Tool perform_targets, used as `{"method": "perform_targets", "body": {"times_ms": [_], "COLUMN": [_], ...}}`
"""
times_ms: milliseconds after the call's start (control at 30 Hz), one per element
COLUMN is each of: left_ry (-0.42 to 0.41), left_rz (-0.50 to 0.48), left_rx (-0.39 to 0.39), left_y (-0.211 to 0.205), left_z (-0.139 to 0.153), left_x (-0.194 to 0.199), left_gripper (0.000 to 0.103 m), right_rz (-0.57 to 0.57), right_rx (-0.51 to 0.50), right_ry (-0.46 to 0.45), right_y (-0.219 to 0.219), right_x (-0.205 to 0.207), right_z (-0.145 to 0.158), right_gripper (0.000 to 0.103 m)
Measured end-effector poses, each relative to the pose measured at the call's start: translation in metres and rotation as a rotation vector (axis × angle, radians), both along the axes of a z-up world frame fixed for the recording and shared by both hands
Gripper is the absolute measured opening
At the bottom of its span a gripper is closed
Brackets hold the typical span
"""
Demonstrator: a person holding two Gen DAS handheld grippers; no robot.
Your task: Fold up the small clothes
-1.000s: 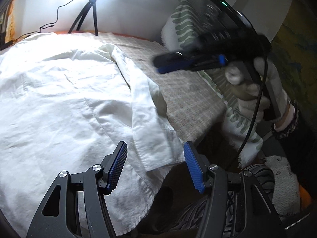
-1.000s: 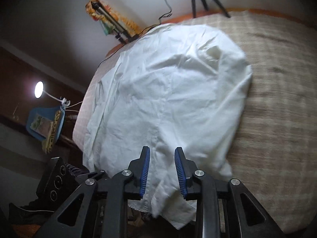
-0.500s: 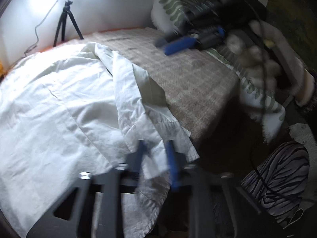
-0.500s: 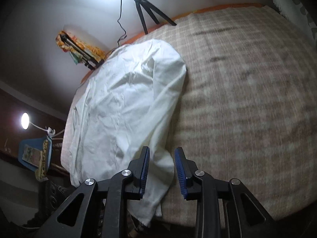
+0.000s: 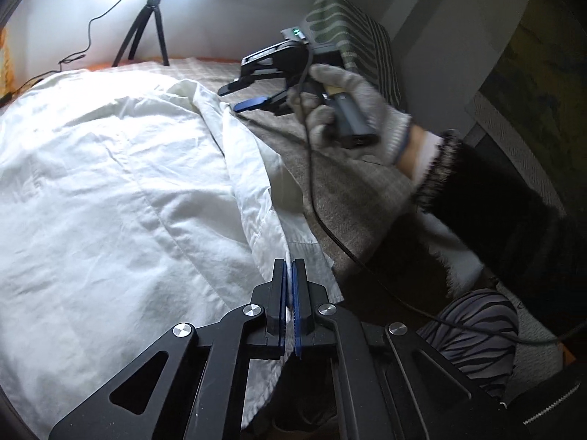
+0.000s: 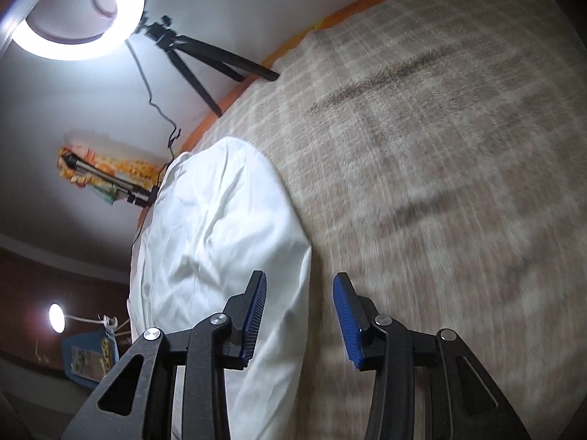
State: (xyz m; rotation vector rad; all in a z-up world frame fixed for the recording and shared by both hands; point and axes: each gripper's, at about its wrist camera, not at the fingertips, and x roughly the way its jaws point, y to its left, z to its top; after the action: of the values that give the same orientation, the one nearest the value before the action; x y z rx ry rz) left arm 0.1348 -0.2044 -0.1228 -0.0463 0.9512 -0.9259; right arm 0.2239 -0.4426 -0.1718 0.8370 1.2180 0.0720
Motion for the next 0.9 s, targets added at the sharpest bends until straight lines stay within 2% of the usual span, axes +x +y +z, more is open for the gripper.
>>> {"method": "perform_targets", "body": {"times_ms": [100,200,233,300,367,433,500,567,633,733,767,833,867,900], "left_ry": [0.017,-0.017,-0.019,-0.041,-0.071,-0.091,-0.08,-0.065,-0.042,-0.04,-0.032,-0.007,-0.001,0.003], "left_rz": [0.012,-0.008,-0.021,-0.022,-0.012,-0.006,-0.022,-0.037,-0.044,-0.045,-0.041,-0.027,-0.02,-0.011], "left_rx": [-0.007,0.03,0.042,0.079,0.133,0.165,0.161,0.137,0.074,0.032,0.022,-0.006,-0.014,-0.021], "left_y": [0.006,0.001,-0.003,-0.011,-0.02,-0.027,-0.031,-0.031,-0.025,-0.018,-0.017,-0.009,-0.008,-0.005], "left_z": [-0.002,-0.004,-0.006,-0.008,-0.012,-0.017,-0.023,-0.028,-0.028,-0.021,-0.02,-0.018,-0.016,-0.015], "left_x": [0.0,-0.004,-0.005,-0.009,-0.01,-0.009,-0.006,-0.003,-0.001,-0.004,-0.005,-0.006,-0.007,-0.008], "left_gripper": [0.001,0.001,0.001,0.003,0.012,0.016,0.015,0.001,0.001,0.001,0.001,0.001,0.001,0.001], "right_rz": [-0.013,-0.031,-0.034,-0.017,0.008,0.025,0.03,0.025,0.011,0.002,0.012,0.029,0.037,0.036], "right_rx": [0.041,0.086,0.082,0.054,0.019,-0.016,-0.027,-0.047,-0.072,-0.096,-0.102,-0.14,-0.169,-0.177], "right_ry": [0.002,-0.009,-0.011,-0.011,-0.01,-0.018,-0.028,-0.032,-0.03,-0.031,-0.043,-0.038,-0.021,-0.01], "right_y": [0.002,0.005,0.006,0.01,0.014,0.018,0.018,0.016,0.014,0.014,0.016,0.02,0.021,0.021], "right_x": [0.013,0.02,0.022,0.024,0.026,0.026,0.027,0.029,0.032,0.037,0.04,0.045,0.047,0.048], "right_z": [-0.013,-0.016,-0.015,-0.011,-0.006,0.001,0.006,0.011,0.016,0.025,0.03,0.034,0.032,0.029], "right_gripper": [0.037,0.03,0.028,0.015,0.009,0.009,0.009,0.008,0.004,0.002,0.003,0.012,0.038,0.048]}}
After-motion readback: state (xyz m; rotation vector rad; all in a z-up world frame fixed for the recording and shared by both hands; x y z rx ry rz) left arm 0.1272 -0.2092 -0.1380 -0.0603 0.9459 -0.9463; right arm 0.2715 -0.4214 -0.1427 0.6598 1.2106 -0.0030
